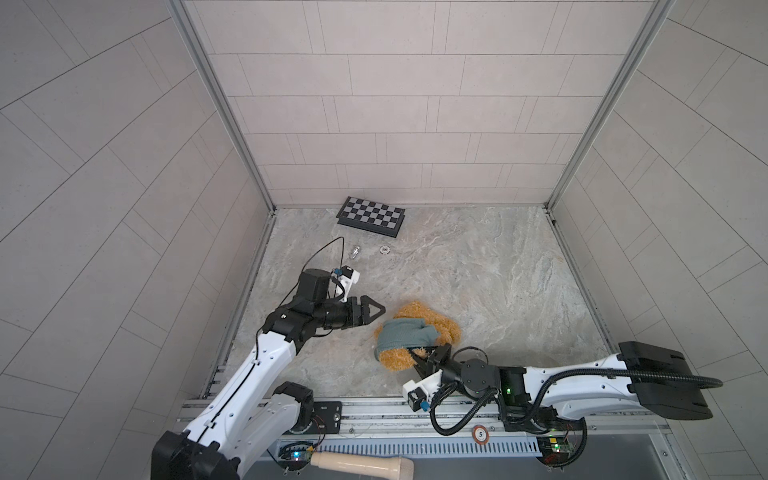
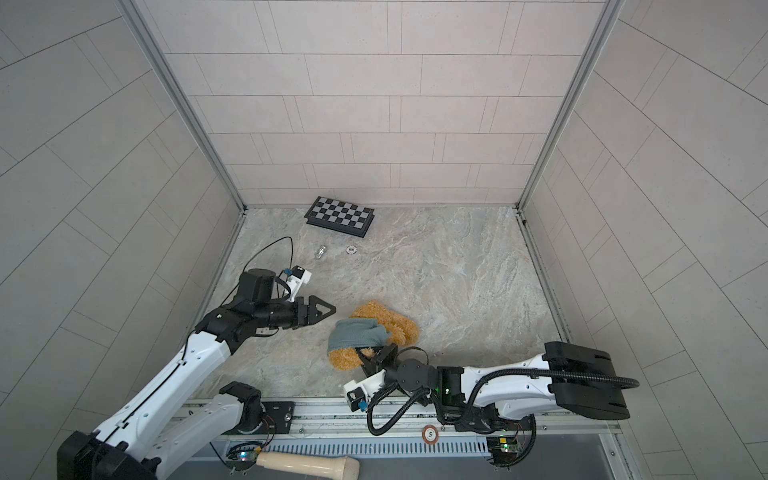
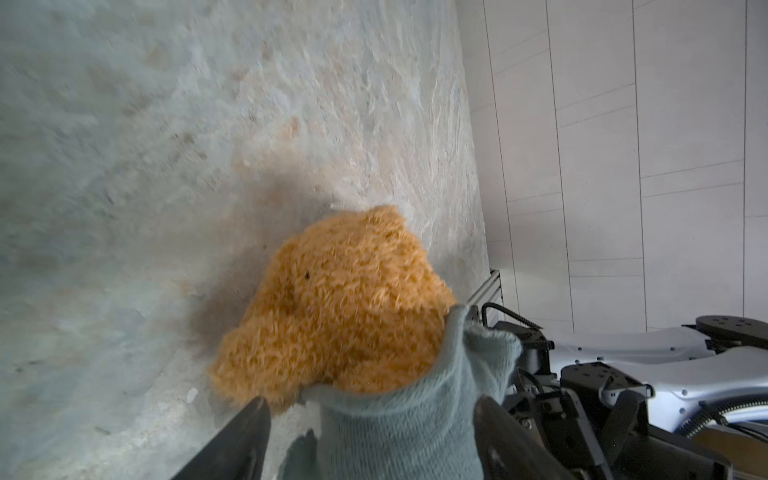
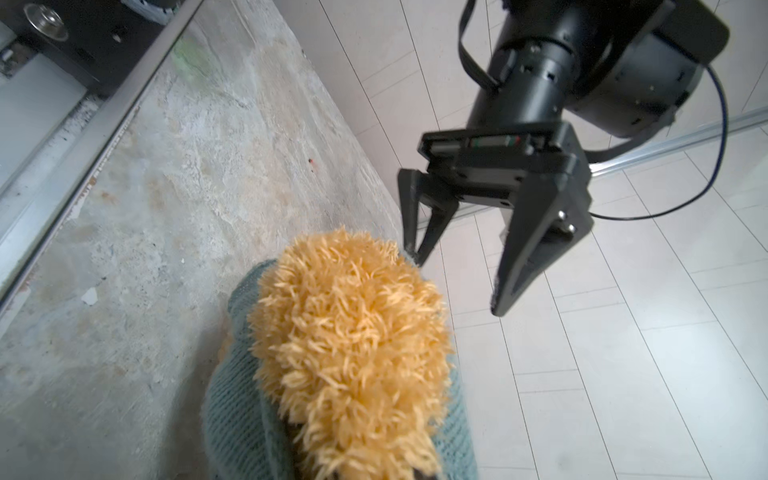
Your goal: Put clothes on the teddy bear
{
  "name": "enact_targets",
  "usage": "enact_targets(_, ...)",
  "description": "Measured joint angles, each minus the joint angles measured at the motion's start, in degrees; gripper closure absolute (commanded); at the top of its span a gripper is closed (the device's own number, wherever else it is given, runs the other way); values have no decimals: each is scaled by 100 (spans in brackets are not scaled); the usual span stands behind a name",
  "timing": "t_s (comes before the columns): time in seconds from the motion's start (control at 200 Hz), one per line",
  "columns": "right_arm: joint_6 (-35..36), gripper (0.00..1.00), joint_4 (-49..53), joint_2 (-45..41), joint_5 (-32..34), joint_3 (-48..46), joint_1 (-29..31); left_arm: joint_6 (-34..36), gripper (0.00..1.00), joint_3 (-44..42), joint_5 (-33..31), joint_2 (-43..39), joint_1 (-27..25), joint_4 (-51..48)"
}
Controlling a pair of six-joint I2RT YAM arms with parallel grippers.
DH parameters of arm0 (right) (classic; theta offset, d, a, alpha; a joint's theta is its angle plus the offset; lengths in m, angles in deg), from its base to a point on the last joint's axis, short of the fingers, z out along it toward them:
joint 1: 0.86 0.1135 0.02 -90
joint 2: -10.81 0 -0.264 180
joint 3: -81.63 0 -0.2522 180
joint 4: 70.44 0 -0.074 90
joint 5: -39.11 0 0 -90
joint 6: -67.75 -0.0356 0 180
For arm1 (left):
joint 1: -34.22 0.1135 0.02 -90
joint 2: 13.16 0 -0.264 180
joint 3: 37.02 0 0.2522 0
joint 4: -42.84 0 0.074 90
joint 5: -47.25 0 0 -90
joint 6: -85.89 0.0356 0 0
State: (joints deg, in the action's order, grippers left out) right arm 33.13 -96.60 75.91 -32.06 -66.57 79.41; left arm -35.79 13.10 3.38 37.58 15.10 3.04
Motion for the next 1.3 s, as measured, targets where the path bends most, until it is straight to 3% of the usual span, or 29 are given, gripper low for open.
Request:
enact_targets(0.18, -409, 100, -9, -398, 175, -205, -2, -197, 28, -240, 4, -114, -304, 197)
enact_targets(0.37, -944, 100, 334, -1128, 46, -321, -2, -120, 52, -13, 59, 310, -562, 647)
enact_targets(0.441, -1078, 100, 501, -1390, 4, -352, -2, -85, 47, 140, 131, 509, -699, 798)
enact_targets(0.551, -1231, 100, 728, -1672, -59, -437, -2, -26, 25, 240, 256, 719, -1012, 1108)
enact_targets(0.641, -1351, 100, 911, -1775, -136, -503, -2, -66, 21, 264, 337, 876, -1263, 1246)
enact_targets(0.946, -2031, 100, 1578, -2398, -343, -649, -2, 155, 33, 304, 94, 1370, -1408, 1250)
enact_targets(1.186, -2361, 100, 1641, -2197, -348, -669, -2, 223, 37, 393, 190, 1711, -1602, 1384)
enact_targets(1.302, -2459, 100, 1670, -2267, -337, -682, -2, 295, 46, 444, 387, 1790, -1716, 1412)
